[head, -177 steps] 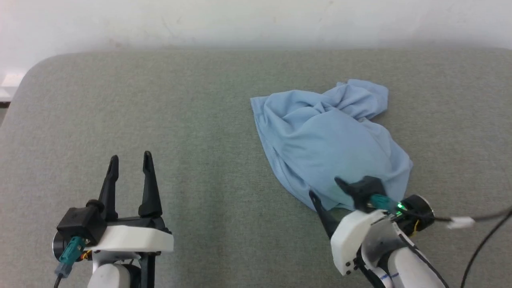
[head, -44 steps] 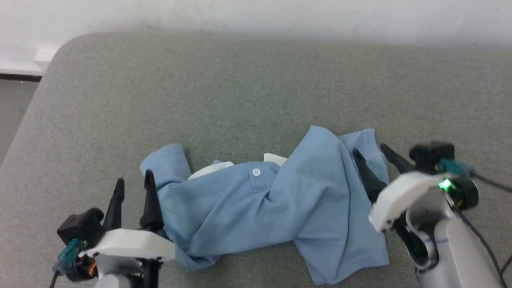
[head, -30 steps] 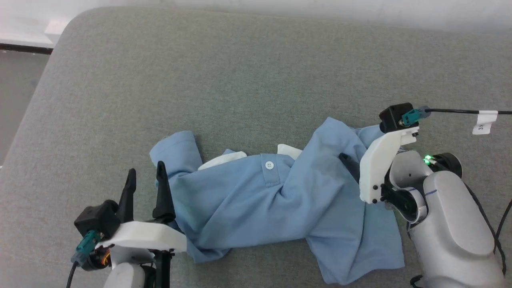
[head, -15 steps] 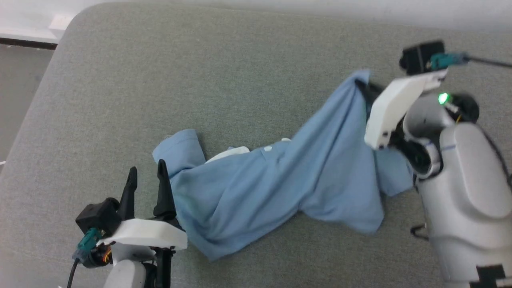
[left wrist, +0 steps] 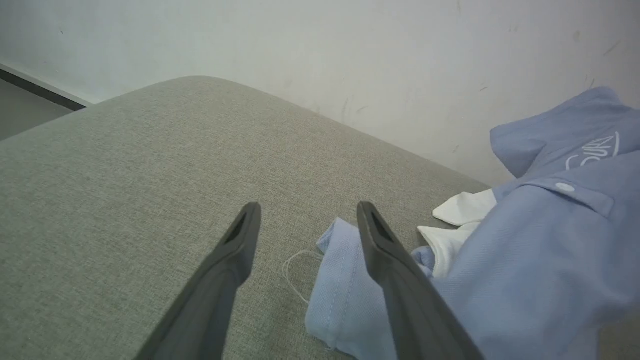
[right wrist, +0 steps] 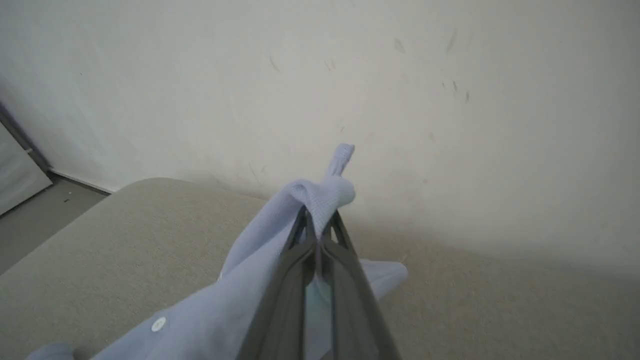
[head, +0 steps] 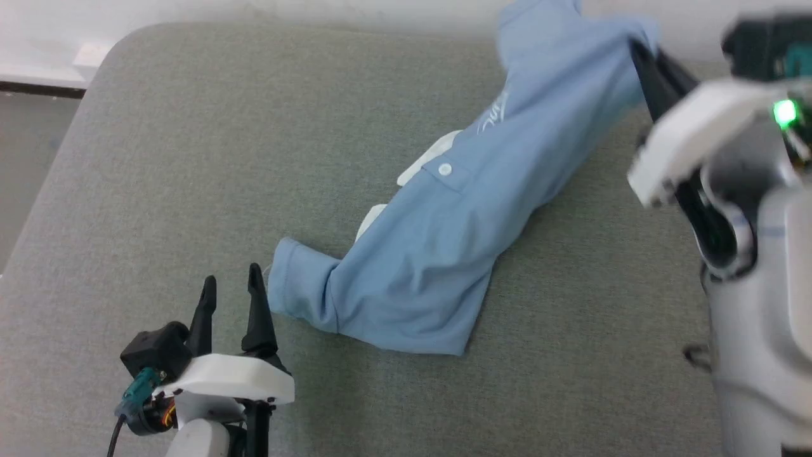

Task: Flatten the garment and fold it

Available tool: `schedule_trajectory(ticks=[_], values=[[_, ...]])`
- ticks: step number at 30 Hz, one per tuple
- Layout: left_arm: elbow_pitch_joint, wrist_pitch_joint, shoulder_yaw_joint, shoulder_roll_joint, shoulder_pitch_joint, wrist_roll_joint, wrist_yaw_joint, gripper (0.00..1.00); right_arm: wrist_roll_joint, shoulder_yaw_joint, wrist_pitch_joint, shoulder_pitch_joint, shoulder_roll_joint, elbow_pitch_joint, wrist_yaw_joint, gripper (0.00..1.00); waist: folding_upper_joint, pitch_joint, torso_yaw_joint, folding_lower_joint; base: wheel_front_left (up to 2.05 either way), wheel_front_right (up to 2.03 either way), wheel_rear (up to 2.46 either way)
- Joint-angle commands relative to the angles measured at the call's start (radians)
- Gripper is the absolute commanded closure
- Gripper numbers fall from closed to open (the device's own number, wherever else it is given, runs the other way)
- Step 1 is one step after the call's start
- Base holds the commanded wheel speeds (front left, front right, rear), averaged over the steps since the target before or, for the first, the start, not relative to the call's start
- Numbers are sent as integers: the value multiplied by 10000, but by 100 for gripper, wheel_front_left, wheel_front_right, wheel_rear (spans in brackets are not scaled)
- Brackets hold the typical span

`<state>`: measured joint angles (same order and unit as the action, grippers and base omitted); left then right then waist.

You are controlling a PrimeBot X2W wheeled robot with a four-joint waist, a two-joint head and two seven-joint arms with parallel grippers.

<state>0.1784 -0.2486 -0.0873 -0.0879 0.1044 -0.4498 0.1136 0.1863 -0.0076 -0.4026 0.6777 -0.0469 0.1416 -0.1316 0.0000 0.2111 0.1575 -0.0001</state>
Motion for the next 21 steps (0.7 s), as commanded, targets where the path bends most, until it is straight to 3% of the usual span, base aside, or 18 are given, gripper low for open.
schedule_trajectory(ticks=[1, 6, 12, 21], values=[[23, -54, 48, -51, -122, -93, -55, 0, -286, -498, -312, -1042, -33, -256, 9, 100, 0, -215, -262, 1, 0, 0, 0], [-152, 113, -19, -164, -252, -55, -10, 0, -471, -1905, -976, -3428, -33, -756, 9, 100, 0, -387, -594, 1, 0, 0, 0], [-332, 304, -37, -324, -374, -42, 52, 0, 104, -3151, -1423, -5432, -33, -1027, 9, 100, 0, -529, -999, 1, 0, 0, 0], [-503, 525, -95, -483, -576, -56, 110, 0, 751, -3817, -2895, -7501, -33, -1075, 9, 100, 0, -666, -1325, 1, 0, 0, 0]])
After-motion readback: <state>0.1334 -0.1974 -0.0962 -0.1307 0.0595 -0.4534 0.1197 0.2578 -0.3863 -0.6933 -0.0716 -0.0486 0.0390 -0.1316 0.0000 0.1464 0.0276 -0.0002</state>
